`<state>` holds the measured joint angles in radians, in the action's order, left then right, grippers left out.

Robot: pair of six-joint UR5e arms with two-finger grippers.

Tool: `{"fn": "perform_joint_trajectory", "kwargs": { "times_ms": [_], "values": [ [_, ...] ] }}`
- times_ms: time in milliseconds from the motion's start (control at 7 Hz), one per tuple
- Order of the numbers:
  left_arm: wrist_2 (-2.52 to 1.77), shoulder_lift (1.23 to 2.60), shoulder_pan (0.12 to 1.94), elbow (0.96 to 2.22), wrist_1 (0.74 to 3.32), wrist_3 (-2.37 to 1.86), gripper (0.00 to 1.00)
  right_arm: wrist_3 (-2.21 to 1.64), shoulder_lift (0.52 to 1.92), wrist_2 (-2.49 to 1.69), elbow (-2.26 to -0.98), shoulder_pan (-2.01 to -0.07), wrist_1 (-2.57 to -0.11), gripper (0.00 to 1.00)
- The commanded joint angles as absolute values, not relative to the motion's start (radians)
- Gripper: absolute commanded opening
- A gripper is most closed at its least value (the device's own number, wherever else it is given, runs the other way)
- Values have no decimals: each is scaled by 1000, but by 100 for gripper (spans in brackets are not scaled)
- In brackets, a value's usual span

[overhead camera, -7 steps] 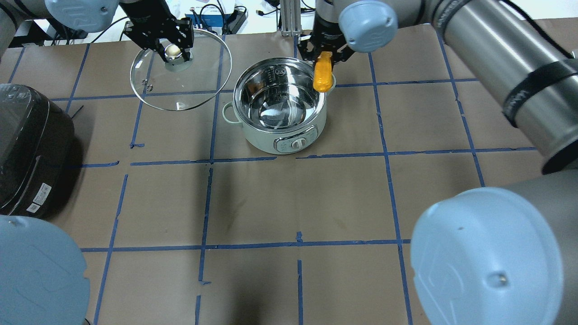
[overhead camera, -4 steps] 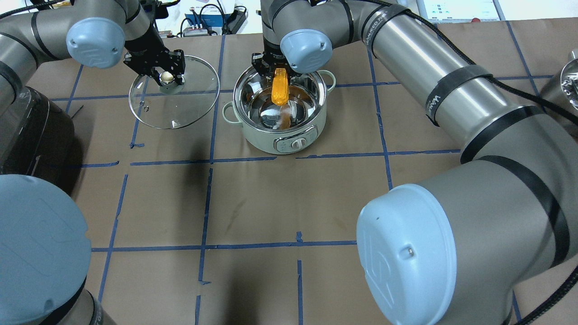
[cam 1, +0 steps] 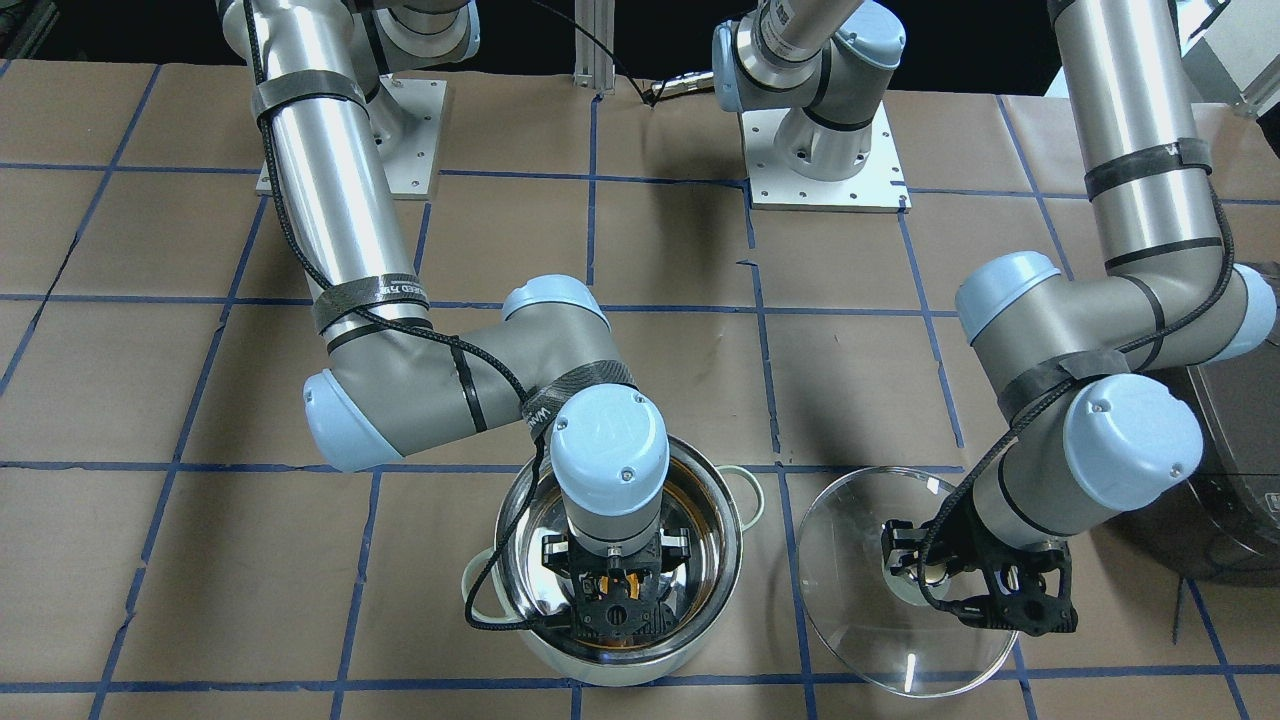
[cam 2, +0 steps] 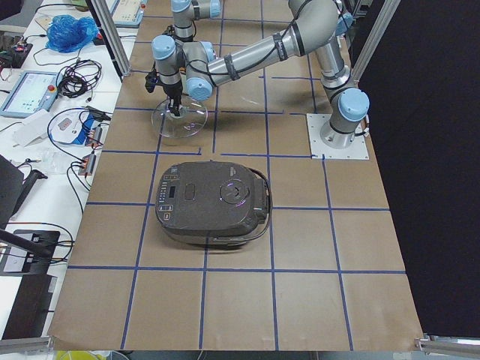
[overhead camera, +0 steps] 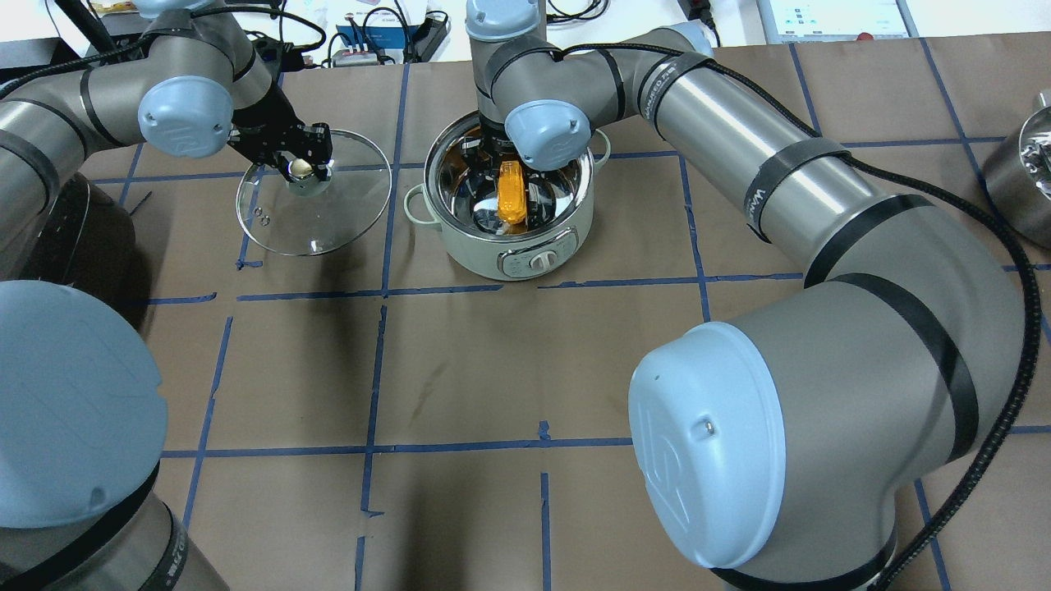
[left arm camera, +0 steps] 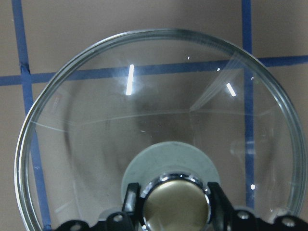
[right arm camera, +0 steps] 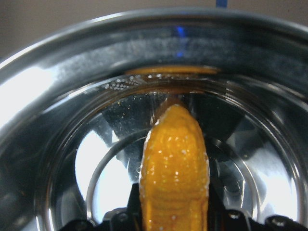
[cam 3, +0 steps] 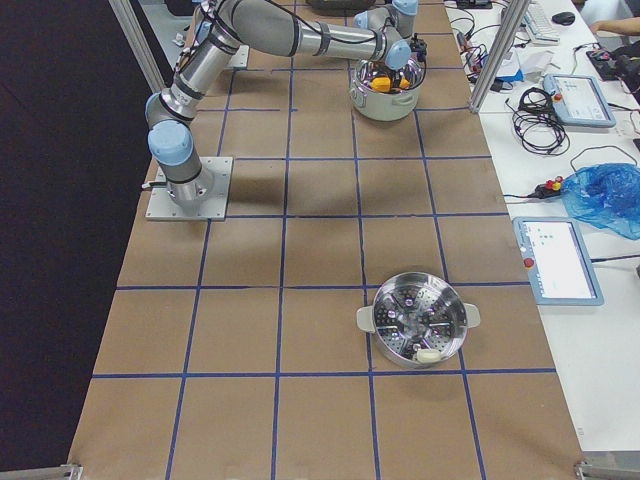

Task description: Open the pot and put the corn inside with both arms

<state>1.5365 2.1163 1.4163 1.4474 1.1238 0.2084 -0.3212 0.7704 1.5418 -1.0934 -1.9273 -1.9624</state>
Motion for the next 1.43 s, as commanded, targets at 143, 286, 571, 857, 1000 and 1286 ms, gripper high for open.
{"fn": "perform_joint_trajectory", "kwargs": {
  "times_ms": [143,286,571,857,1000,1286],
  "values": [
    [1529,2118,1411,1516,1029,210,43,-305,854,1546,-1110,-1918,-1953,100],
    [1531,2120,1410,1516,1029,212,69,-296,926,1548,-1121,-1899,-1935,100],
    [1537,2122,1411,1482,1041,201,100,-267,1110,1537,-1188,-1783,-1713,100],
    [1543,2006,1414,1456,1204,192,100,-201,1349,1528,-1373,-1657,-1634,100],
    [1545,1931,1416,1428,1344,184,100,-184,1443,1528,-1475,-1649,-1637,100],
    [1545,1770,1443,1396,1567,166,100,-184,1500,1539,-1528,-1643,-1660,100]
  ]
}}
